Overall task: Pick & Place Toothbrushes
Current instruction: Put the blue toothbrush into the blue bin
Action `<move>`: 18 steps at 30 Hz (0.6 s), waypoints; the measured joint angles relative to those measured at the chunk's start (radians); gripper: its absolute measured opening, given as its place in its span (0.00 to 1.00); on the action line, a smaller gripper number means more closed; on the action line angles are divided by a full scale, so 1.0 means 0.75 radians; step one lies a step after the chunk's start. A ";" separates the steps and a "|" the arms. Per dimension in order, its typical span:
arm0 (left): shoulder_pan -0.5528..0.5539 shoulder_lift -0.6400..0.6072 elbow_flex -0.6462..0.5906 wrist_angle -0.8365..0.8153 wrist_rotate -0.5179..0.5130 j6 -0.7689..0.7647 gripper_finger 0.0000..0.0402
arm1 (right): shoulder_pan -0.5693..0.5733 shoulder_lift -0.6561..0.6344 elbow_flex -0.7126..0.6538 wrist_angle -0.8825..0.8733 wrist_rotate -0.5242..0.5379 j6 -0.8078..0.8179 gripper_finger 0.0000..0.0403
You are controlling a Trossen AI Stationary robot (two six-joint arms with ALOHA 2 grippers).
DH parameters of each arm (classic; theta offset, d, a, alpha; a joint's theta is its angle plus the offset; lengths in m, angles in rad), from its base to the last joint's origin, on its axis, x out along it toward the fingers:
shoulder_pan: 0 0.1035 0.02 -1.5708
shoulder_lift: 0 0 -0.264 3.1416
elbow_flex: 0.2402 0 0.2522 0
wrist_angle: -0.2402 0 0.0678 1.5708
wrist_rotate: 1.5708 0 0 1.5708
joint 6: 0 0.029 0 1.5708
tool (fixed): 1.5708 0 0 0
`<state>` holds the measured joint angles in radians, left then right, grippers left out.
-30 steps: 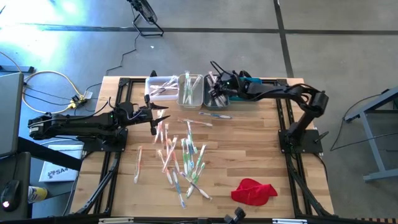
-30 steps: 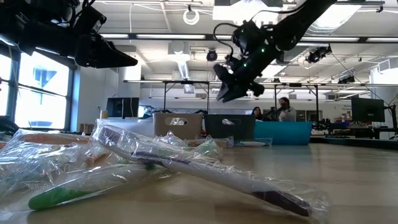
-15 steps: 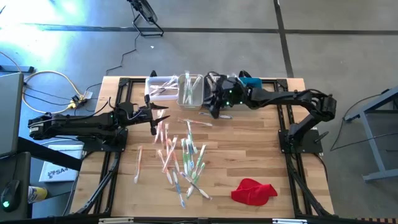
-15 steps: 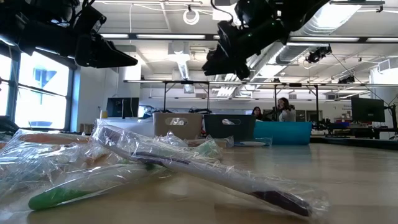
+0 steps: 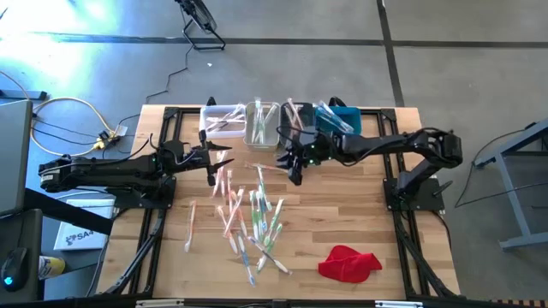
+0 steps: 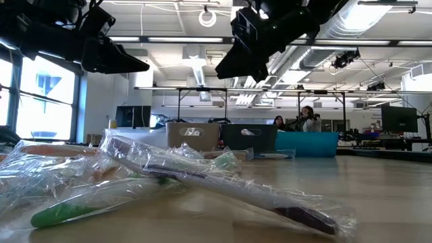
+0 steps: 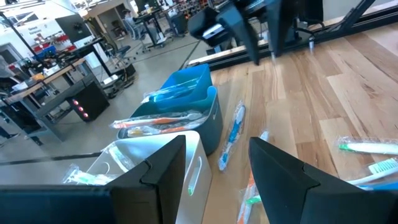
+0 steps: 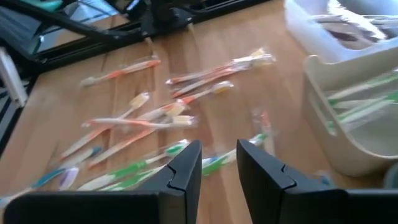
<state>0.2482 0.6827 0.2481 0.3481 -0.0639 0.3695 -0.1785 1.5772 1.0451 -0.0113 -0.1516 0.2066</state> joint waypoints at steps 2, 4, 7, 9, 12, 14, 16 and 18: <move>0.000 0.000 0.000 0.000 0.000 0.000 0.43 | 0.024 0.000 0.000 -0.001 -0.001 0.000 0.23; 0.000 0.000 0.000 0.000 0.000 0.000 0.43 | 0.045 0.001 0.000 -0.001 -0.001 -0.007 0.23; 0.000 0.000 0.000 0.000 0.000 0.000 0.43 | 0.068 0.001 0.000 -0.001 -0.008 -0.070 0.23; 0.000 0.000 0.000 0.000 0.000 0.000 0.43 | 0.082 0.001 0.000 0.000 -0.009 -0.081 0.23; 0.000 0.000 0.000 0.000 0.000 0.000 0.43 | 0.094 0.001 0.000 0.001 -0.009 -0.062 0.23; 0.000 0.000 0.000 0.000 0.000 0.000 0.43 | 0.094 0.001 0.000 -0.007 -0.004 -0.036 0.23; 0.000 0.000 0.000 0.000 0.000 0.000 0.43 | 0.094 0.001 0.000 -0.057 0.007 0.005 0.23; 0.000 0.000 0.000 0.000 0.000 0.000 0.43 | 0.092 -0.012 0.000 -0.162 0.043 0.004 0.23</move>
<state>0.2483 0.6827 0.2481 0.3481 -0.0639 0.3695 -0.1093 1.5684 1.0451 -0.1328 -0.1192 0.2095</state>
